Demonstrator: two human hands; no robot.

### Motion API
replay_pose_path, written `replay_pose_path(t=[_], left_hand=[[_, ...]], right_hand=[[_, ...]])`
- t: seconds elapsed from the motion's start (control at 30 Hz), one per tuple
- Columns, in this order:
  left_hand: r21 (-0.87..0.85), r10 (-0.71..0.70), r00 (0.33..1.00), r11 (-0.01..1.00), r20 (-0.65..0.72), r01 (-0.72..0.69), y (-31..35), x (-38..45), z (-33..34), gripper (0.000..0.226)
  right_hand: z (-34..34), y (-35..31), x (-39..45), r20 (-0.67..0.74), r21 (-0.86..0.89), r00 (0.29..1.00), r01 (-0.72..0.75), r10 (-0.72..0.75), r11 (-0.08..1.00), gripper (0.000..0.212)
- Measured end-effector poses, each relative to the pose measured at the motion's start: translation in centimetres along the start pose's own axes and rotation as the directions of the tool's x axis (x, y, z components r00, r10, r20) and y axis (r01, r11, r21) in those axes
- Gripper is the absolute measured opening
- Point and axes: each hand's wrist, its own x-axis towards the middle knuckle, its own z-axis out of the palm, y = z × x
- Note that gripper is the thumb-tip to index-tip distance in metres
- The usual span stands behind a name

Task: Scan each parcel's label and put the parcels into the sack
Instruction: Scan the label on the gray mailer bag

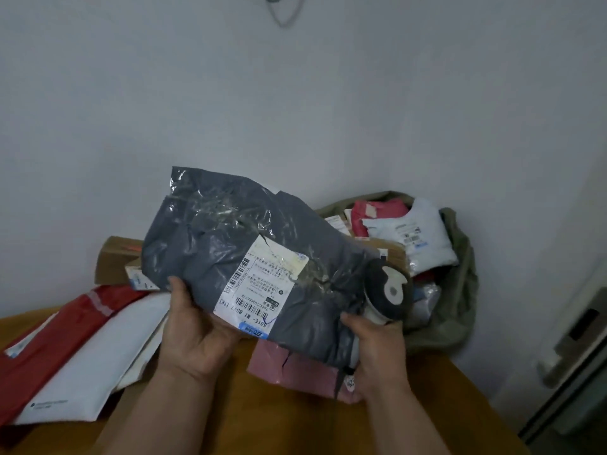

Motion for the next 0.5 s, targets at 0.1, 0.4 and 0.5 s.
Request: replay_pose_path(t=[0.1,0.4,0.5], left_hand=[[0.049,-0.032,0.999,0.998,-0.026,0.033,-1.9,2.3,1.0,0.065],[0.115,-0.121,0.99,0.985,-0.077,0.129,-6.4,11.1,4.5,0.052],[0.102,-0.136,0.99,0.985,-0.037,0.139,-8.3,14.1,5.9,0.045]], right_hand=[[-0.5,-2.3,2.5,-0.04,-0.165,0.971,0.228,-0.237,0.96,0.068],[-0.8,-7.9,10.2,-0.114,-0.404,0.863,0.412,-0.492,0.817,0.075],[-0.8,-10.1,13.6,-0.115,-0.425,0.828,0.458,-0.549,0.781,0.07]])
